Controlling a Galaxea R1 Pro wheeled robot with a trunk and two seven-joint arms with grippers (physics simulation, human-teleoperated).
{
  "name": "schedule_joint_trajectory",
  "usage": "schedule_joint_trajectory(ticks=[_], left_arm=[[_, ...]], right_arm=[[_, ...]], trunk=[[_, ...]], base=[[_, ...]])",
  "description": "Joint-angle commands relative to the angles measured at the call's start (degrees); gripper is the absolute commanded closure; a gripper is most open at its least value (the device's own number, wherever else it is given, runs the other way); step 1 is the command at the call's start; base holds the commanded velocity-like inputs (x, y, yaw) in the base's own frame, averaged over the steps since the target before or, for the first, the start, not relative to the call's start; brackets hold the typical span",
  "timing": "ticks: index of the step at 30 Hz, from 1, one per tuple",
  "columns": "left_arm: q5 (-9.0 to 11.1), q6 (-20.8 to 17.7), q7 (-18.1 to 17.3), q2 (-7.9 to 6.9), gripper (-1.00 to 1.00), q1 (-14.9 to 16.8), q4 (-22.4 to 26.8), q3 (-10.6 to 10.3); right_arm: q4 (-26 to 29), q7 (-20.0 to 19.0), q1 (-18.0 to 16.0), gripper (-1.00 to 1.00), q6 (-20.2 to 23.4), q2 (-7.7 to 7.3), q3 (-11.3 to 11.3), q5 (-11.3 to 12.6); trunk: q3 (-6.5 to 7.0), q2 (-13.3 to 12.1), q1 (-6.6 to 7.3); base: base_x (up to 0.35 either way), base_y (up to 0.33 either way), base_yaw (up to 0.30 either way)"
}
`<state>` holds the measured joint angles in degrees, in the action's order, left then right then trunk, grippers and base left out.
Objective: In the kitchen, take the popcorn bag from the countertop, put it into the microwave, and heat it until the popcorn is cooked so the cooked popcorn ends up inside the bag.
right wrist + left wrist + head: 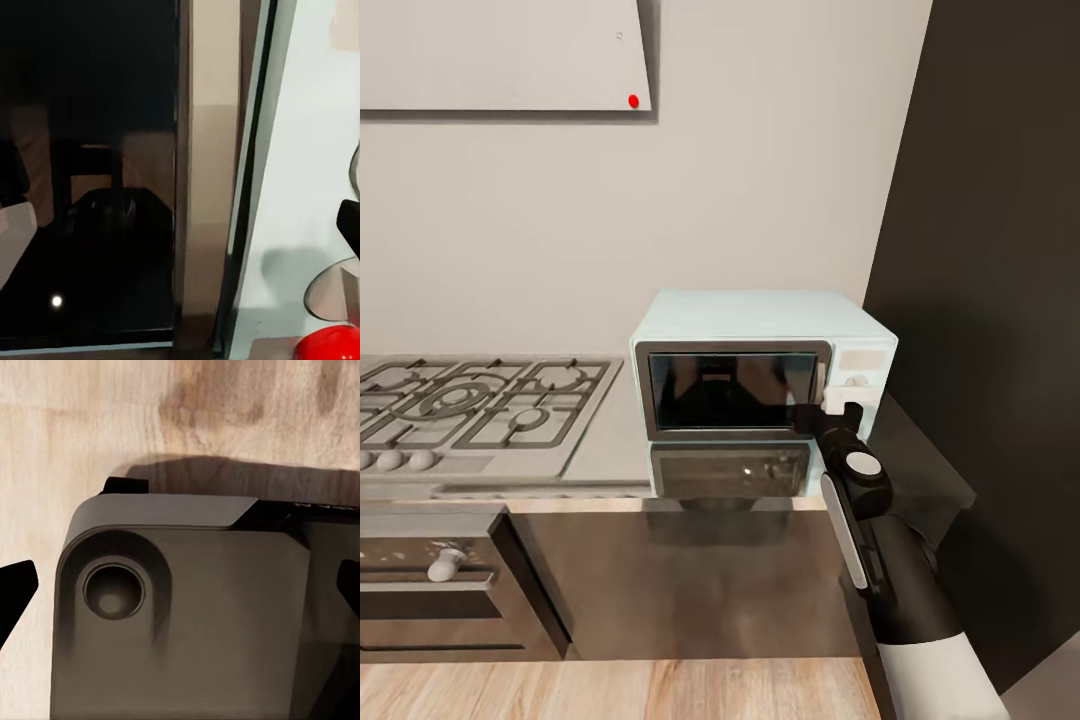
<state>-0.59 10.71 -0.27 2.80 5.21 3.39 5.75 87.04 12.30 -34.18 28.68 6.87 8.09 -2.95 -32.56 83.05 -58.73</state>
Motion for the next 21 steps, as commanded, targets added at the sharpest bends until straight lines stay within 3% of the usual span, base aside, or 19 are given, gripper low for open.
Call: schedule_joint_trajectory(ticks=[1,21], left_arm=[[-0.09,0.18,-0.02,0.02,-1.00,0.04,-0.05,0.40],[-0.34,0.18,-0.06,0.02,-1.00,0.02,-0.05,0.28]], right_arm=[[0.06,0.18,-0.06,-1.00,0.42,-0.01,0.08,-0.30],[-0.03,0.18,-0.07,-1.00,0.42,-0.02,0.08,-0.30]], trunk=[[-0.06,0.03,0.00],[-0.06,0.03,0.00]], base=[[0.012,0.000,0.000],[0.010,0.000,0.000]])
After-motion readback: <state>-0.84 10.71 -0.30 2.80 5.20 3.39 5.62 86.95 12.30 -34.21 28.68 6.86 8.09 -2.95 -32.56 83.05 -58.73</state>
